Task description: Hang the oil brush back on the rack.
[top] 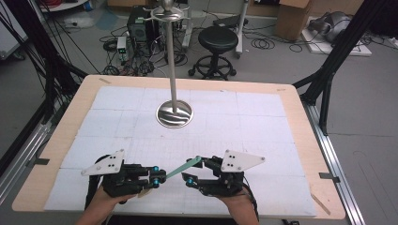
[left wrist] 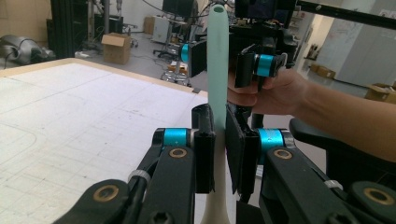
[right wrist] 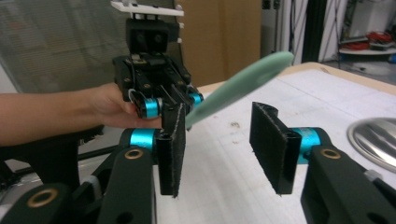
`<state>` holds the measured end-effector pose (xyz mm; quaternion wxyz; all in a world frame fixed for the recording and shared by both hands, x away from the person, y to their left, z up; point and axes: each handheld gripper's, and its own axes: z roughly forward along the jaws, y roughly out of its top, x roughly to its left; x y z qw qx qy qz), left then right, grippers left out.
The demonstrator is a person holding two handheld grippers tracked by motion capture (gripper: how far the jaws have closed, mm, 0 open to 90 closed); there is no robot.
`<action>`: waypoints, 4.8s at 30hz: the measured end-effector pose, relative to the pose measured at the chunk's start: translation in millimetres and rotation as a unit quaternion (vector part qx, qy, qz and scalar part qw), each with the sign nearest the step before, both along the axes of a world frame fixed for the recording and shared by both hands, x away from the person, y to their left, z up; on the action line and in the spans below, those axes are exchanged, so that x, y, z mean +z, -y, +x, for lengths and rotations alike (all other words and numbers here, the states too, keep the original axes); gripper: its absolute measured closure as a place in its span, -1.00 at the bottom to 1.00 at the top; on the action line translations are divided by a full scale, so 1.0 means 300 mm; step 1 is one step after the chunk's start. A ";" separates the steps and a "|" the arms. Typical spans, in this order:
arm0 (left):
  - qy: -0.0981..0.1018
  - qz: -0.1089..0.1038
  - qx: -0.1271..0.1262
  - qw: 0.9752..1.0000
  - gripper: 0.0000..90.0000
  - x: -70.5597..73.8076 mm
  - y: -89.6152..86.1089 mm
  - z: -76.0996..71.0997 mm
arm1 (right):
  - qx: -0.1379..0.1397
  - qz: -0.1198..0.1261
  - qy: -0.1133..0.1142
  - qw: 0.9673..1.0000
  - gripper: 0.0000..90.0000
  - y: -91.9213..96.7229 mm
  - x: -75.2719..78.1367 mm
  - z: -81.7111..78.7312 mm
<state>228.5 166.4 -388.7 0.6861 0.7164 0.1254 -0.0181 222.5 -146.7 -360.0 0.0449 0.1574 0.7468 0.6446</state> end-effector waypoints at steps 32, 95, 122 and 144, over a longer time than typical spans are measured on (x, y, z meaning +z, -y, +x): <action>0.003 0.021 -0.014 1.000 0.80 -0.006 0.008 -0.004 | 0.043 0.004 -0.039 0.998 0.72 -0.068 0.053 0.008; 0.006 0.079 0.097 0.992 0.88 -0.017 0.102 -0.028 | -0.121 -0.034 -0.022 0.992 0.66 -0.175 0.145 -0.016; -0.027 0.005 -0.090 0.996 0.20 -0.008 0.059 -0.020 | 0.145 0.056 -0.060 0.986 0.84 -0.090 0.117 0.058; -0.013 0.032 -0.112 0.993 0.86 -0.019 0.084 -0.027 | 0.207 0.071 -0.053 0.974 0.81 -0.110 0.105 0.074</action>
